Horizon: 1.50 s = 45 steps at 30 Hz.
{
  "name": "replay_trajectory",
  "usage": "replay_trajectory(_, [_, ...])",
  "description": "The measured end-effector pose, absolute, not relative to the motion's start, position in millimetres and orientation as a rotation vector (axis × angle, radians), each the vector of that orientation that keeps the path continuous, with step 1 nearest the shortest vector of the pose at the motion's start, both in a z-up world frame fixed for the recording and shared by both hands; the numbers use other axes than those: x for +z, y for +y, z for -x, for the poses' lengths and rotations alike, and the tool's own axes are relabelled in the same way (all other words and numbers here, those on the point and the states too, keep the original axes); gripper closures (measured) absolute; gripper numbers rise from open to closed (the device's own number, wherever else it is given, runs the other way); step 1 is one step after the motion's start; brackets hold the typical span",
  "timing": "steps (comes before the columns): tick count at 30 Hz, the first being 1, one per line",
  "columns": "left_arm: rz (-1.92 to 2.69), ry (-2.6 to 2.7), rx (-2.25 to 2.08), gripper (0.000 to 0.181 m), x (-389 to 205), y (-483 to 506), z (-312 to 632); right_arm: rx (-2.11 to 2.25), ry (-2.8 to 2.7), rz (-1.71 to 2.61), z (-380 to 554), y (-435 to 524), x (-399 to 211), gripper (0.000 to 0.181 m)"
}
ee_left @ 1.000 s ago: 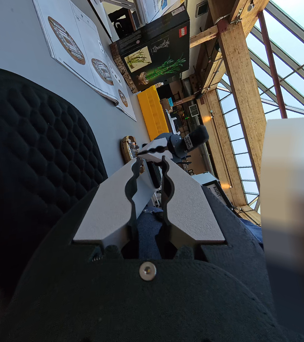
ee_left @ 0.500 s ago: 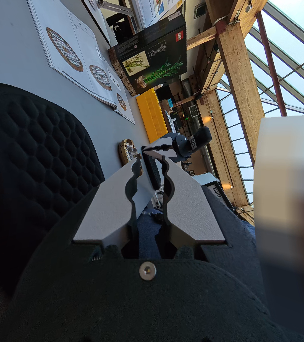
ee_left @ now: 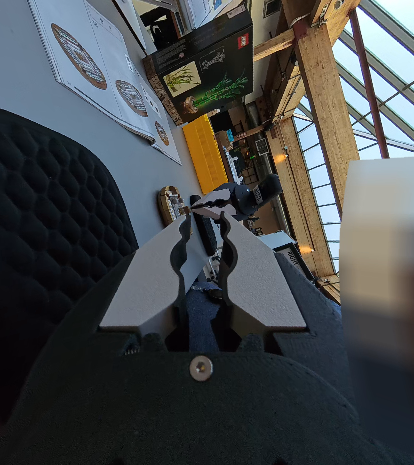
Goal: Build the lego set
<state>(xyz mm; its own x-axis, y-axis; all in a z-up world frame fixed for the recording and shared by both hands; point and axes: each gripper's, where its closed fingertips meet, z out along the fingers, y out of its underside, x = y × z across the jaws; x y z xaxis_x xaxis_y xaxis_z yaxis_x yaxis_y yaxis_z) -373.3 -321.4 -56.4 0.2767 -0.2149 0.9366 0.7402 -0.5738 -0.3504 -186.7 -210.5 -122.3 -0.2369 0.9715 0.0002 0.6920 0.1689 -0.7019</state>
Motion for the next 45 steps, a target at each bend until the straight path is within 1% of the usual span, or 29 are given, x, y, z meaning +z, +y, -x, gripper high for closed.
replay_trajectory(1, [1.704, -0.481, -1.428, 0.159, -55.5, -321.1, 372.5, 0.839, -1.978, 1.563, 186.6, -210.1, -119.0, 0.181])
replay_trajectory(4, [1.709, -0.479, -1.415, 0.159, -54.7, -321.1, 373.0, 0.878, -1.923, 1.574, 184.1, -205.3, -114.8, 0.181])
replay_trajectory(7, [1.709, -0.489, -1.402, 0.160, -56.0, -321.0, 377.4, 0.868, -1.945, 1.600, 180.4, -205.8, -126.7, 0.181])
replay_trajectory(11, [1.694, -0.491, -1.296, 0.161, -51.0, -321.2, 398.6, 0.872, -1.867, 1.521, 183.3, -206.0, -109.6, 0.181])
replay_trajectory(14, [1.770, -0.392, -0.907, 0.161, -40.9, -326.9, 442.4, 0.896, -1.771, 1.419, 185.4, -207.3, -87.7, 0.181])
replay_trajectory(17, [1.759, -0.267, -0.462, 0.161, -6.3, -338.1, 500.6, 0.892, -1.692, 1.314, 183.7, -206.7, -72.3, 0.180])
replay_trajectory(19, [1.722, -0.192, -0.168, 0.157, 20.0, -345.8, 540.1, 0.879, -1.626, 1.263, 181.8, -202.3, -63.8, 0.178])
replay_trajectory(21, [1.688, -0.158, 0.056, 0.155, 38.4, -350.0, 574.0, 0.865, -1.541, 1.236, 179.5, -193.6, -55.2, 0.171])
replay_trajectory(23, [1.678, -0.148, 0.185, 0.152, 45.2, -346.5, 599.5, 0.848, -1.444, 1.213, 176.0, -181.4, -45.0, 0.165])
replay_trajectory(25, [1.787, -0.116, 0.187, 0.150, 32.3, -334.0, 612.2, 0.758, -1.272, 1.151, 166.8, -157.9, -26.6, 0.159])
replay_trajectory(26, [1.865, -0.101, 0.167, 0.145, 20.7, -326.5, 616.0, 0.687, -1.167, 1.106, 157.7, -143.7, -15.0, 0.155])
replay_trajectory(28, [2.019, -0.042, 0.146, 0.148, -2.8, -312.5, 620.1, 0.597, -0.986, 1.057, 136.5, -123.2, 8.2, 0.149])
replay_trajectory(31, [2.231, 0.143, 0.181, 0.153, -36.4, -295.7, 624.8, 0.521, -0.852, 1.019, 113.0, -108.0, 27.4, 0.147])
replay_trajectory(33, [2.379, 0.248, 0.223, 0.159, -61.0, -289.7, 637.5, 0.492, -0.813, 1.029, 105.5, -100.3, 26.5, 0.146])
replay_trajectory(34, [2.437, 0.262, 0.247, 0.158, -70.5, -286.6, 648.5, 0.504, -0.816, 1.044, 105.8, -98.9, 23.1, 0.147])
replay_trajectory(39, [2.697, 0.428, 0.060, 0.142, -105.8, -282.3, 665.0, 0.499, -0.850, 1.082, 112.1, -96.4, 11.7, 0.146])
replay_trajectory(40, [2.739, 0.467, 0.084, 0.141, -108.6, -283.1, 671.2, 0.494, -0.856, 1.084, 113.6, -96.0, 10.3, 0.146])
replay_trajectory(42, [2.816, 0.529, 0.206, 0.146, -108.3, -285.5, 690.9, 0.492, -0.872, 1.093, 117.5, -95.2, 6.9, 0.146])
replay_trajectory(45, [2.877, 0.573, 0.260, 0.142, -96.5, -284.5, 706.6, 0.477, -0.895, 1.108, 122.6, -93.3, 1.0, 0.146])
